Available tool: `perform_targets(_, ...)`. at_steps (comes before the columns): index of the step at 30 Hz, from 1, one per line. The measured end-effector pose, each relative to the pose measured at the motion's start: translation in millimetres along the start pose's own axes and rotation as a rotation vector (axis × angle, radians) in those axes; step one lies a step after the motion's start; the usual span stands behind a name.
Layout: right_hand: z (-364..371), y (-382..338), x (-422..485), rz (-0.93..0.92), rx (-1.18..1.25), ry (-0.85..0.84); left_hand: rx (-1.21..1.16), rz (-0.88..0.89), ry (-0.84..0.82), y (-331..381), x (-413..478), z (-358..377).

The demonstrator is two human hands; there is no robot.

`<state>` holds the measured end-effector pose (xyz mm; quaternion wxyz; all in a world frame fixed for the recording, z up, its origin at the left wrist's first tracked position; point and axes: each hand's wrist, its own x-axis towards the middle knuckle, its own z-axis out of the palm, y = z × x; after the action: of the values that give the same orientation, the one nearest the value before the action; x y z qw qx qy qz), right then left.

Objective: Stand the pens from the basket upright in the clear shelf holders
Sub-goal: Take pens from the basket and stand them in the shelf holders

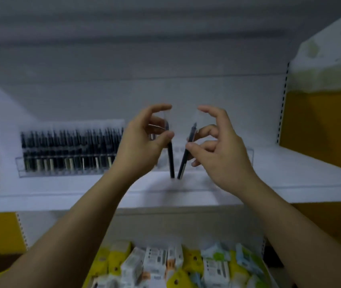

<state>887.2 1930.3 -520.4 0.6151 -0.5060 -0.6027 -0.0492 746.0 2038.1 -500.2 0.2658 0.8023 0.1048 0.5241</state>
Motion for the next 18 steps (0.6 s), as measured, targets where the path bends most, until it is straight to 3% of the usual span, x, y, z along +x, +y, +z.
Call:
perform_targets(7,7.5,22.7,80.7,-0.068,-0.095,0.065,0.088,-0.029,0.082,-21.6,59.3,-10.5)
perform_targets(18,27.5,89.7,134.1,-0.042,-0.153,-0.022,0.523,0.077,-0.086,-55.2,125.0,-5.6)
